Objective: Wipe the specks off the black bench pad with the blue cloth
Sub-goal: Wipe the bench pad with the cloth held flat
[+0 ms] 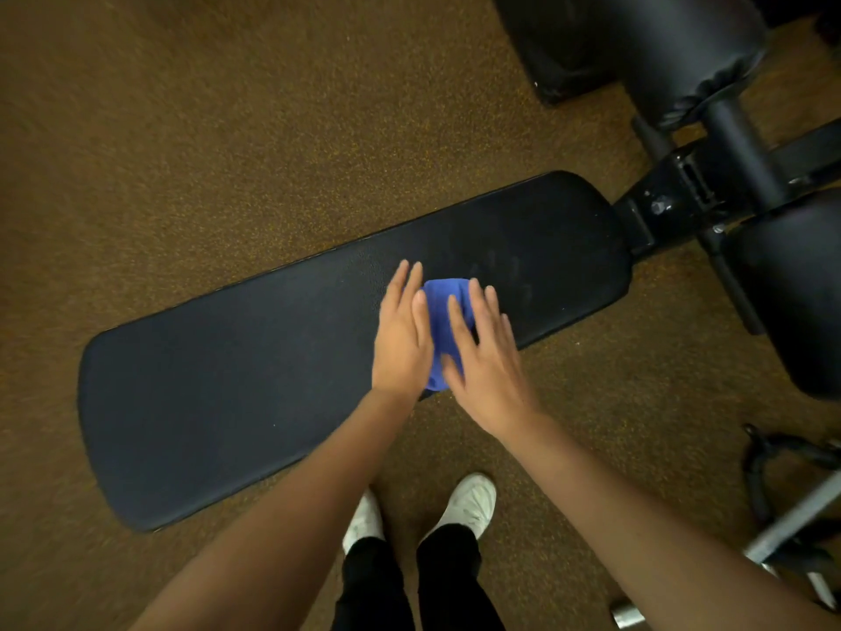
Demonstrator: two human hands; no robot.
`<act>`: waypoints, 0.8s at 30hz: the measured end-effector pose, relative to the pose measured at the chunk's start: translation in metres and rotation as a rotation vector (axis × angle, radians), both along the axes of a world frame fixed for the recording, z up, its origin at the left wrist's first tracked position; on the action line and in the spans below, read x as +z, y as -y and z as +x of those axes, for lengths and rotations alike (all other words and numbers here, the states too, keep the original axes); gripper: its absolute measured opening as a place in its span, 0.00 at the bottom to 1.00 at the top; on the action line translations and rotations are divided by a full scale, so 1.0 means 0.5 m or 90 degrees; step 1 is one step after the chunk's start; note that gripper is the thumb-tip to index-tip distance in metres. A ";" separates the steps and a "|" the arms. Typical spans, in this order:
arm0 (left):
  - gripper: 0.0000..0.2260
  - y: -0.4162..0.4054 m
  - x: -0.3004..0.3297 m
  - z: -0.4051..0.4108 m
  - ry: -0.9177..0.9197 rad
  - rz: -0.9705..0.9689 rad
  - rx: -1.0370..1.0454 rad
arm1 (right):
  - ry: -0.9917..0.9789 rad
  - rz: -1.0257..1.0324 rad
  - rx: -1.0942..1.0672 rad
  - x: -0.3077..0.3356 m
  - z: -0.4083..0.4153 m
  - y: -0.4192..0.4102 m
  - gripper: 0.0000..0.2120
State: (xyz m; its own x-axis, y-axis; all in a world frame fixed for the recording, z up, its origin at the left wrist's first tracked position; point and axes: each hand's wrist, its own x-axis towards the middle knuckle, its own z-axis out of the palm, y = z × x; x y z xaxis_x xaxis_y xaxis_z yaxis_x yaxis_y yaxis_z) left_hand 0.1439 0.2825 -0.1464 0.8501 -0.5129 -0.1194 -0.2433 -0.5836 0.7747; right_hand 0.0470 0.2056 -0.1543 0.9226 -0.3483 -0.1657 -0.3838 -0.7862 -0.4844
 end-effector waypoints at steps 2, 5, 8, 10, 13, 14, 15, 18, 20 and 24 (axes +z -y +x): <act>0.19 -0.005 0.002 0.034 0.018 0.018 0.007 | -0.016 -0.023 0.025 -0.013 0.023 -0.021 0.36; 0.19 -0.006 -0.006 0.060 0.032 0.038 -0.014 | -0.066 -0.058 0.016 -0.036 0.060 -0.016 0.35; 0.19 0.001 -0.015 0.070 0.025 0.047 -0.027 | -0.078 -0.105 0.037 -0.050 0.075 0.010 0.32; 0.19 0.004 -0.019 0.071 0.017 0.051 -0.020 | -0.054 -0.120 0.027 -0.047 0.080 0.031 0.31; 0.19 0.004 -0.020 0.072 0.010 0.058 -0.031 | -0.044 -0.124 -0.108 -0.051 0.080 0.079 0.29; 0.19 0.003 -0.021 0.074 0.004 0.061 -0.034 | -0.044 -0.123 -0.167 -0.054 0.074 0.091 0.29; 0.19 0.000 -0.022 0.077 0.000 0.066 -0.034 | -0.040 -0.120 -0.218 -0.054 0.067 0.095 0.29; 0.20 -0.006 -0.027 0.085 -0.001 0.080 -0.048 | -0.030 -0.103 -0.250 -0.048 0.055 0.048 0.31; 0.20 -0.008 -0.031 0.087 -0.009 0.088 -0.060 | -0.039 -0.101 -0.185 -0.047 0.069 0.007 0.32; 0.20 -0.011 -0.030 0.094 -0.017 0.098 -0.080 | -0.040 -0.150 -0.057 -0.059 0.118 0.027 0.30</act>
State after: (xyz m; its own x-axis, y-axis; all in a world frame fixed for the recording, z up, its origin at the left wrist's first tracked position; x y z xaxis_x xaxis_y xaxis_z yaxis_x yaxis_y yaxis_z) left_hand 0.1908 0.2878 -0.1613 0.7764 -0.5881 -0.2265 -0.3018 -0.6625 0.6855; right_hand 0.1059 0.1923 -0.1840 0.8766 -0.4644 -0.1262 -0.4810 -0.8360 -0.2642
